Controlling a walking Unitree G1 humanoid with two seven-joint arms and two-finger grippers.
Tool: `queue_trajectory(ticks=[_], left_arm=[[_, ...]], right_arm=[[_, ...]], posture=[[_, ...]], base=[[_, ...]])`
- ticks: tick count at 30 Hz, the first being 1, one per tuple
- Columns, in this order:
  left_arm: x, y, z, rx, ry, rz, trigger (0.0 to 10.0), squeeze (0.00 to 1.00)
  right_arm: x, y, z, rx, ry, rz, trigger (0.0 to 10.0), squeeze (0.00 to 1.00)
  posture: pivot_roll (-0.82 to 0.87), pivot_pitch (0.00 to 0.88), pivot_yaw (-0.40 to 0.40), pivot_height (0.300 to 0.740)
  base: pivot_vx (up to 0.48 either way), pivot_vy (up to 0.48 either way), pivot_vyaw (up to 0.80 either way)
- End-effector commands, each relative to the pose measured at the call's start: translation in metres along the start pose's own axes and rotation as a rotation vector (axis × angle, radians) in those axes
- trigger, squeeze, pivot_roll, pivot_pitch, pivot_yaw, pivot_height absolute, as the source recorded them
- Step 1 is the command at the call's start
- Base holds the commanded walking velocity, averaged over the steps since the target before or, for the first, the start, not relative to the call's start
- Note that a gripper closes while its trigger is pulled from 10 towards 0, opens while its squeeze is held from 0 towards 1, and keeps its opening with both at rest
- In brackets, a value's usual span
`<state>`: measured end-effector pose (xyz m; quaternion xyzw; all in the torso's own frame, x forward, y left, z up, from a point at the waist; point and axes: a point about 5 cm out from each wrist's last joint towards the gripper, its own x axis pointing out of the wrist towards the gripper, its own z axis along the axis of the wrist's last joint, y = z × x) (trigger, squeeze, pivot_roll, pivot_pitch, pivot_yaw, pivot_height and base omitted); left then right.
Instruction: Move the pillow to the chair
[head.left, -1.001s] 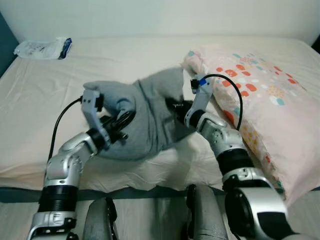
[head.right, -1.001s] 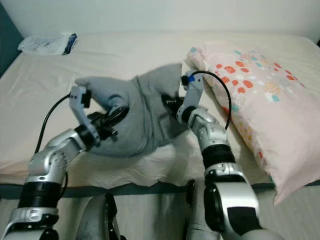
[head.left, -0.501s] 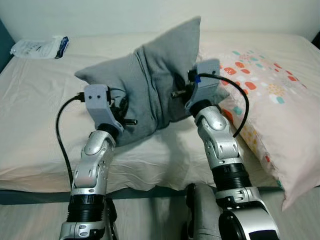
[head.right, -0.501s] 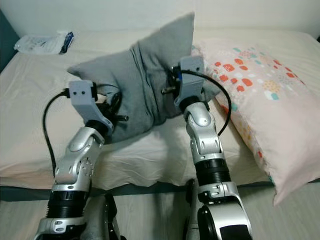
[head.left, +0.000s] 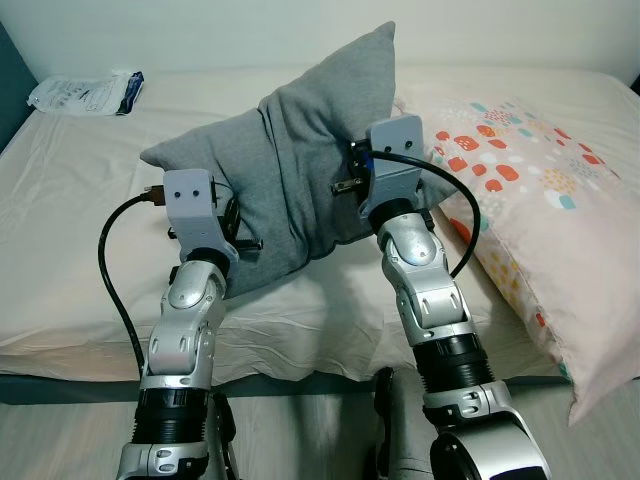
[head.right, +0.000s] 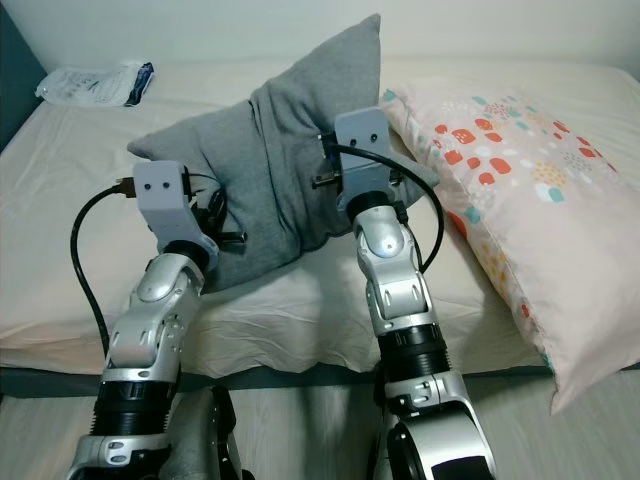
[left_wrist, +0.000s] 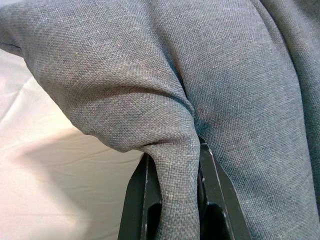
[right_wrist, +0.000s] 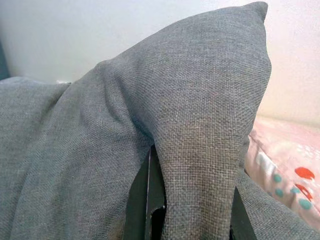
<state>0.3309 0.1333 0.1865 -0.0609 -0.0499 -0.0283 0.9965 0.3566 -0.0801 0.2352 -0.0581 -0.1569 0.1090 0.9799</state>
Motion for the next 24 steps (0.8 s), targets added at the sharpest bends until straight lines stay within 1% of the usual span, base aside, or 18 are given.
queue_trajectory(ticks=[1, 5, 7, 18, 20, 24], left_arm=[[-0.002, -0.012, 0.007, 0.03, -0.04, -0.059, 10.0, 0.0], [-0.003, -0.015, 0.009, 0.043, -0.071, -0.085, 10.0, 0.0], [-0.005, -0.018, 0.009, 0.029, -0.071, -0.11, 10.0, 0.0], [-0.005, -0.02, 0.009, 0.01, -0.065, -0.105, 10.0, 0.0], [-0.004, -0.017, 0.01, 0.002, -0.066, -0.091, 10.0, 0.0], [-0.003, -0.017, 0.01, 0.007, -0.067, -0.088, 10.0, 0.0]], right_arm=[[0.0, 0.01, 0.009, 0.005, -0.037, 0.039, 10.0, 0.0], [-0.003, 0.006, 0.005, 0.03, -0.007, 0.042, 10.0, 0.0], [-0.005, 0.004, 0.002, 0.019, 0.006, 0.025, 10.0, 0.0], [-0.006, 0.003, 0.001, 0.012, 0.013, 0.01, 10.0, 0.0], [-0.006, 0.007, -0.009, 0.0, 0.067, 0.021, 10.0, 0.0], [-0.006, 0.009, -0.015, 0.0, 0.107, 0.027, 10.0, 0.0]], posture=[[0.0, 0.175, -0.007, 0.543], [0.0, 0.175, -0.003, 0.553], [0.0, 0.173, -0.004, 0.563], [0.0, 0.174, -0.004, 0.578], [-0.01, 0.17, -0.008, 0.578], [-0.01, 0.166, -0.011, 0.578]], base=[[0.0, 0.0, 0.0], [0.0, 0.0, 0.0], [0.0, 0.0, 0.0], [0.0, 0.0, 0.0], [0.0, 0.0, 0.0], [0.0, 0.0, 0.0]])
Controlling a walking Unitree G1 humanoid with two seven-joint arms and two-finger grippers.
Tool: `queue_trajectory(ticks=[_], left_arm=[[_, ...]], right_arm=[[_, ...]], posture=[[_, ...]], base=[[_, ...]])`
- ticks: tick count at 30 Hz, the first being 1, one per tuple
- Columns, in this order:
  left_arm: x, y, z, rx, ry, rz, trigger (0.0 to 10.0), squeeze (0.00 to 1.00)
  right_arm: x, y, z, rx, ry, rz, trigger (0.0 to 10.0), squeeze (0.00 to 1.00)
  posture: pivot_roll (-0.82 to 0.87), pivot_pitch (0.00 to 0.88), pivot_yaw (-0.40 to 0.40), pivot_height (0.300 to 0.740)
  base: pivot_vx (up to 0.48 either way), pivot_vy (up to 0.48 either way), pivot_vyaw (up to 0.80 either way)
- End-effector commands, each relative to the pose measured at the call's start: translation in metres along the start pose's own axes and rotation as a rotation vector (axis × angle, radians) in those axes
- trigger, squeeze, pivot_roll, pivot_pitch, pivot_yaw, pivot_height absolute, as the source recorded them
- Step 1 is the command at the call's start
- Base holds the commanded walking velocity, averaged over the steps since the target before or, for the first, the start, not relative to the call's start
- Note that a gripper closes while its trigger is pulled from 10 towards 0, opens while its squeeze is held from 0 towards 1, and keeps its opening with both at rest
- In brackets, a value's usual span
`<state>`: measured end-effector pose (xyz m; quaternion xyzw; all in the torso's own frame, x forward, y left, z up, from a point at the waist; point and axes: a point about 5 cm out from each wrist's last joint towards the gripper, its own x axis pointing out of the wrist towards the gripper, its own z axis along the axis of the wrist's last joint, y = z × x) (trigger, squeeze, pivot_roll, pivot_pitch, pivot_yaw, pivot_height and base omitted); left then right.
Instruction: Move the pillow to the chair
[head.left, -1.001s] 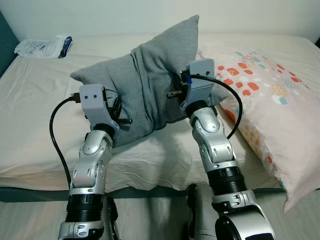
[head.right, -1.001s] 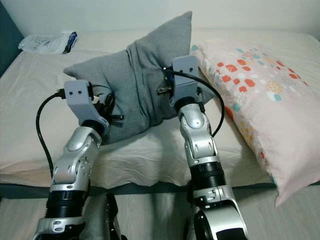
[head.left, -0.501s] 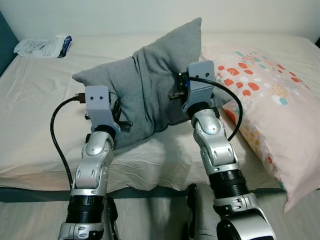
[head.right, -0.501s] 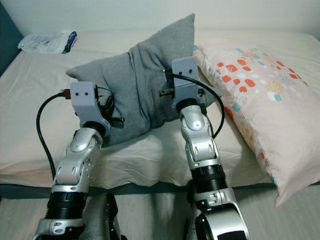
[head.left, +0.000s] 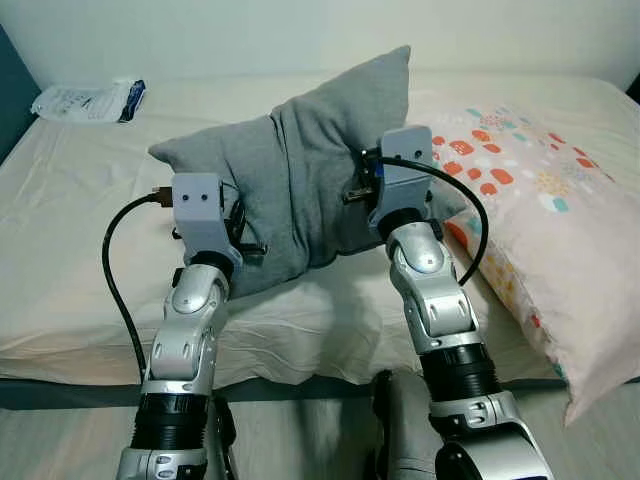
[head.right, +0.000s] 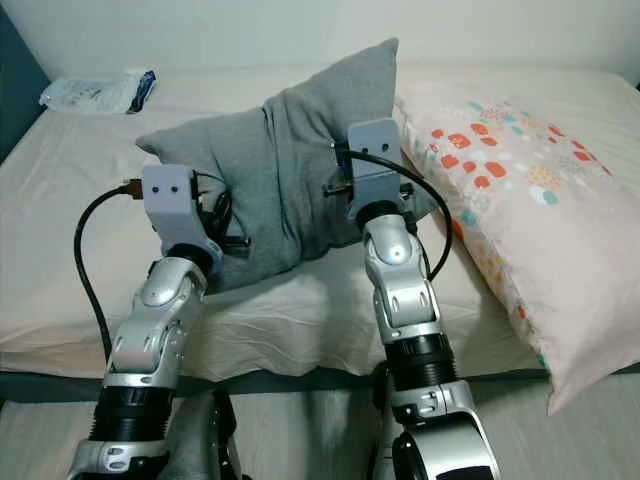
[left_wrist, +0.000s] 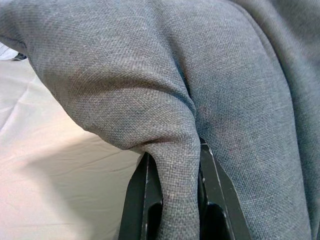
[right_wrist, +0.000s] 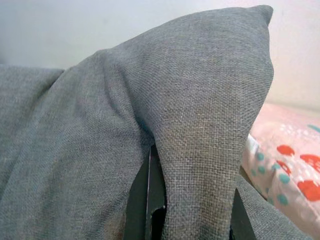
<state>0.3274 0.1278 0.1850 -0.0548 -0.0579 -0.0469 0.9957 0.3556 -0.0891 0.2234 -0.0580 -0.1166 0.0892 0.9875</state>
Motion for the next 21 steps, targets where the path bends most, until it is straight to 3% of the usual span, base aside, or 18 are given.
queue_trajectory(ticks=[1, 10, 21], left_arm=[[0.0009, -0.0112, 0.012, -0.003, -0.054, -0.05, 10.0, 0.0], [0.0015, -0.0125, 0.0112, -0.003, -0.055, -0.053, 10.0, 0.0], [0.0043, -0.0136, 0.014, -0.012, -0.07, -0.038, 10.0, 0.0]], right_arm=[[-0.0002, 0.0161, -0.0034, -0.007, 0.023, 0.063, 10.0, 0.0], [-0.003, 0.0146, -0.0003, 0.072, 0.033, 0.104, 10.0, 0.0], [0.0007, 0.0123, 0.0026, 0.017, 0.024, 0.076, 10.0, 0.0]], posture=[[-0.01, 0.166, -0.011, 0.578], [-0.01, 0.155, -0.008, 0.593], [-0.04, 0.162, -0.026, 0.608]], base=[[0.0, 0.0, 0.0], [0.0, 0.0, 0.0], [0.0, 0.0, 0.0]])
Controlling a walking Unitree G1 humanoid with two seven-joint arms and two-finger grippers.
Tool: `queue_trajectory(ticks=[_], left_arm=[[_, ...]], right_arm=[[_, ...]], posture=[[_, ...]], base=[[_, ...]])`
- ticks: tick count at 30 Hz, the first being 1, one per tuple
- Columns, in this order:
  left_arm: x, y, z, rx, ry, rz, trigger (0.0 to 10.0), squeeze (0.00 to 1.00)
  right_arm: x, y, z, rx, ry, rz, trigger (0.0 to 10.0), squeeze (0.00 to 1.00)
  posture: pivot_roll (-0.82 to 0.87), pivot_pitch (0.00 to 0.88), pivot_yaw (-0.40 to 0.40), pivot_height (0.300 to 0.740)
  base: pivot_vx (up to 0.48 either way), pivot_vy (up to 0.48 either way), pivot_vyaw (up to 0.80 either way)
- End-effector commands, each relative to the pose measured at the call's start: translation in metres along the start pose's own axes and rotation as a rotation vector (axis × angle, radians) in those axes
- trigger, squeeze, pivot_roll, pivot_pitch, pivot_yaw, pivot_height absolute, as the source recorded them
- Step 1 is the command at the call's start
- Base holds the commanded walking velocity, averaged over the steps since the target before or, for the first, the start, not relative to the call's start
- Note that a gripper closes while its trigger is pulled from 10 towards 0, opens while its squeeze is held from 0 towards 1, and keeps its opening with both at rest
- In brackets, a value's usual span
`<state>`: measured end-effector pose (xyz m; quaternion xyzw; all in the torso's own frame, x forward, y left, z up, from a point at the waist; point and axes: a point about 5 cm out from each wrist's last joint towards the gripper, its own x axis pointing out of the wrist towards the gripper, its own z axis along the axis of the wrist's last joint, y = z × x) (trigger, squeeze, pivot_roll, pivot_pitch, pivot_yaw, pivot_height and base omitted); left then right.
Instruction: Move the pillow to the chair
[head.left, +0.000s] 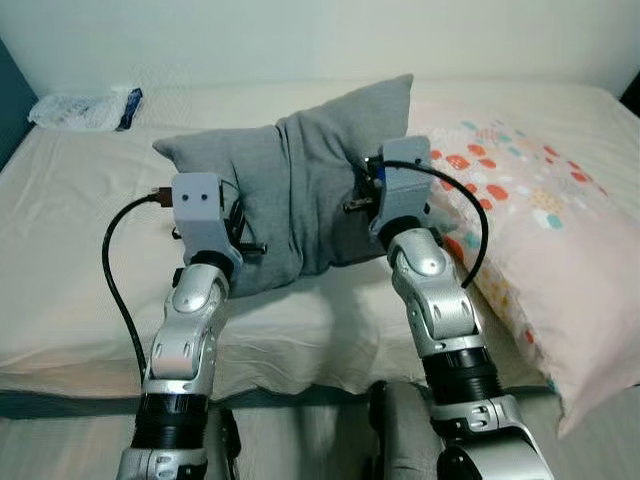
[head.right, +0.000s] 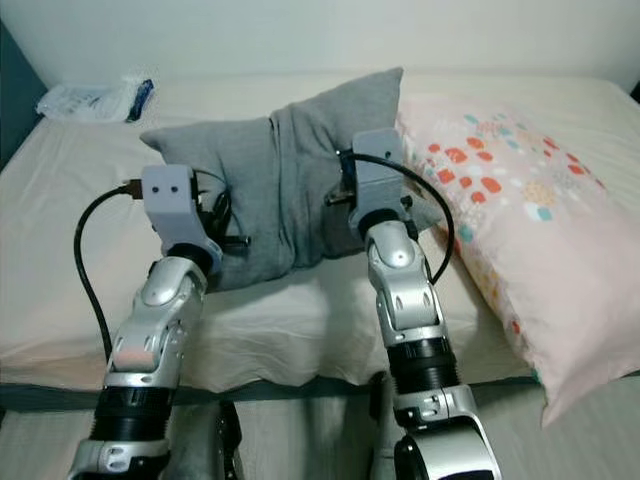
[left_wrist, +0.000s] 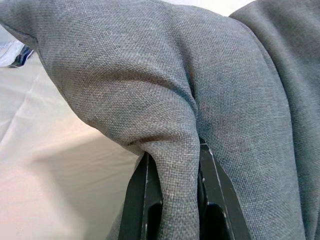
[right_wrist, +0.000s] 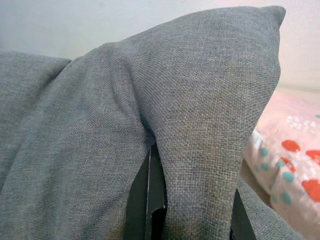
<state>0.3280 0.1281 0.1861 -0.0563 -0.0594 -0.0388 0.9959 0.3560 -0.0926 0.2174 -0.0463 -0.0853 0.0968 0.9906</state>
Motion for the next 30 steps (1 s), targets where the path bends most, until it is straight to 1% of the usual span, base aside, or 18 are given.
queue_trajectory(ticks=[1, 8, 12, 17, 19, 23, 30], left_arm=[[0.0037, -0.0141, 0.0131, -0.011, -0.066, -0.054, 10.0, 0.0], [0.0049, -0.0125, 0.0145, -0.01, -0.074, -0.049, 10.0, 0.0], [0.0054, -0.012, 0.0146, -0.004, -0.078, -0.047, 10.0, 0.0], [0.0059, -0.0117, 0.0152, -0.002, -0.08, -0.045, 10.0, 0.0], [0.0058, -0.0112, 0.0151, -0.001, -0.08, -0.042, 10.0, 0.0], [0.0052, -0.011, 0.0148, -0.002, -0.078, -0.038, 10.0, 0.0], [0.0055, -0.0102, 0.0146, -0.002, -0.078, -0.034, 10.0, 0.0]], right_arm=[[0.0026, 0.0154, 0.0094, -0.02, -0.037, 0.06, 10.0, 0.0], [0.0032, 0.0176, 0.0114, -0.028, -0.039, 0.072, 10.0, 0.0], [0.0013, 0.0195, 0.0142, 0.0, -0.051, 0.115, 10.0, 0.0], [0.0004, 0.0201, 0.016, 0.02, -0.065, 0.132, 10.0, 0.0], [0.0, 0.0209, 0.0172, 0.018, -0.071, 0.142, 10.0, 0.0], [-0.0003, 0.0233, 0.0177, 0.005, -0.077, 0.152, 10.0, 0.0], [0.0, 0.0234, 0.0174, 0.003, -0.073, 0.154, 10.0, 0.0]], posture=[[-0.04, 0.162, -0.026, 0.608], [-0.06, 0.161, -0.027, 0.608], [-0.06, 0.16, -0.027, 0.608], [-0.06, 0.159, -0.028, 0.608], [-0.06, 0.159, -0.028, 0.613], [-0.05, 0.159, -0.03, 0.638], [-0.05, 0.162, -0.033, 0.658]], base=[[0.0, 0.0, 0.0], [0.0, 0.0, 0.0], [0.0, 0.0, 0.0], [0.0, 0.0, 0.0], [0.0, 0.0, 0.0], [0.0, 0.0, 0.0], [0.0, 0.0, 0.0]])
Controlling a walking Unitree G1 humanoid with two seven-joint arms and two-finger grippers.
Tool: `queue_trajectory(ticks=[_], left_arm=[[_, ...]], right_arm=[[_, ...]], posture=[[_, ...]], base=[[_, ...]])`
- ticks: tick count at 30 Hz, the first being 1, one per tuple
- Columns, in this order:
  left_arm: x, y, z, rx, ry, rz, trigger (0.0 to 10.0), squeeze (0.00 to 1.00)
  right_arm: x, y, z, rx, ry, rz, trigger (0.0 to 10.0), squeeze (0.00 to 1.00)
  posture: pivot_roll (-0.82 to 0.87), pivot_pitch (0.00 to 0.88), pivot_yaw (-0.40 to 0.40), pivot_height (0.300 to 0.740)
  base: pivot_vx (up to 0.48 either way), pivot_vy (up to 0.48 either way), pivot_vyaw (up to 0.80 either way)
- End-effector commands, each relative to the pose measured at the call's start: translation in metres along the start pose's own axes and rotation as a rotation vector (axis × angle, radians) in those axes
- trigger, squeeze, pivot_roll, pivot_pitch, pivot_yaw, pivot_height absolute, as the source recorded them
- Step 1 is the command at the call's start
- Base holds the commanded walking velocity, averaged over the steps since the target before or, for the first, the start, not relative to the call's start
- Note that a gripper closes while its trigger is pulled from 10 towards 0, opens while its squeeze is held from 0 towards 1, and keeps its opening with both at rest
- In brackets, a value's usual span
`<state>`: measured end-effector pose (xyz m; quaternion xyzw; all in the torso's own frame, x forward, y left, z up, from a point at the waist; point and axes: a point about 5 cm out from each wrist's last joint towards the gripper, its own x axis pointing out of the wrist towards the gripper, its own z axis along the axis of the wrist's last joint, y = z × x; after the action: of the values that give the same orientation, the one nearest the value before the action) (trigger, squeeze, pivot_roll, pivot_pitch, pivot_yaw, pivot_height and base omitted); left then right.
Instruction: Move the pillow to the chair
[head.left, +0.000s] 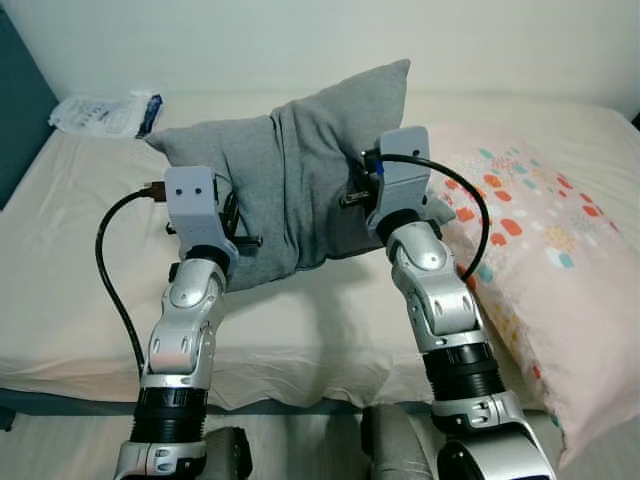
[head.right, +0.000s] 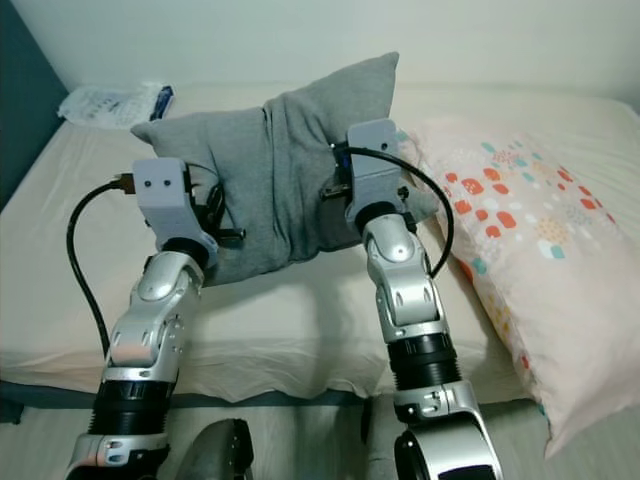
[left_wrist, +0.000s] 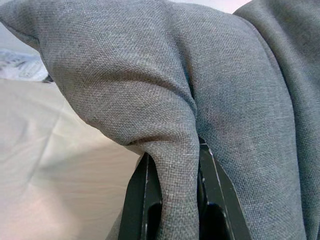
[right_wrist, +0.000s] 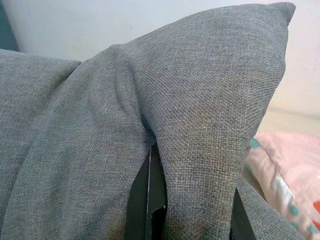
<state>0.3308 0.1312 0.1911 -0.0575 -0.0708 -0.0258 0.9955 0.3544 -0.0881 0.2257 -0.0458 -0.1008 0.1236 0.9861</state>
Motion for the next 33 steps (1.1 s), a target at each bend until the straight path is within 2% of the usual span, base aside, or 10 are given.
queue_trajectory(ticks=[1, 15, 28, 33], left_arm=[[0.0024, -0.0128, 0.0095, -0.003, -0.054, -0.057, 10.0, 0.0], [0.0024, -0.0115, 0.0073, -0.003, -0.051, -0.052, 10.0, 0.0], [0.0013, -0.0099, 0.0047, 0.0, -0.046, -0.039, 10.0, 0.0], [0.0008, -0.0087, 0.0032, 0.0, -0.043, -0.037, 10.0, 0.0]], right_arm=[[0.001, 0.0195, 0.0085, 0.0, -0.037, 0.103, 10.0, 0.0], [0.0023, 0.0206, 0.0016, -0.064, -0.017, 0.086, 10.0, 0.0], [0.0024, 0.0224, 0.0012, -0.02, -0.008, 0.13, 10.0, 0.0], [0.0011, 0.0217, 0.0004, -0.022, -0.007, 0.132, 10.0, 0.0]], posture=[[-0.05, 0.164, -0.035, 0.663], [-0.03, 0.142, -0.037, 0.668], [-0.03, 0.133, -0.046, 0.668], [-0.03, 0.131, -0.046, 0.688]], base=[[0.0, 0.0, 0.0], [0.0, 0.0, 0.0], [0.0, 0.0, 0.0], [0.0, 0.0, 0.0]])
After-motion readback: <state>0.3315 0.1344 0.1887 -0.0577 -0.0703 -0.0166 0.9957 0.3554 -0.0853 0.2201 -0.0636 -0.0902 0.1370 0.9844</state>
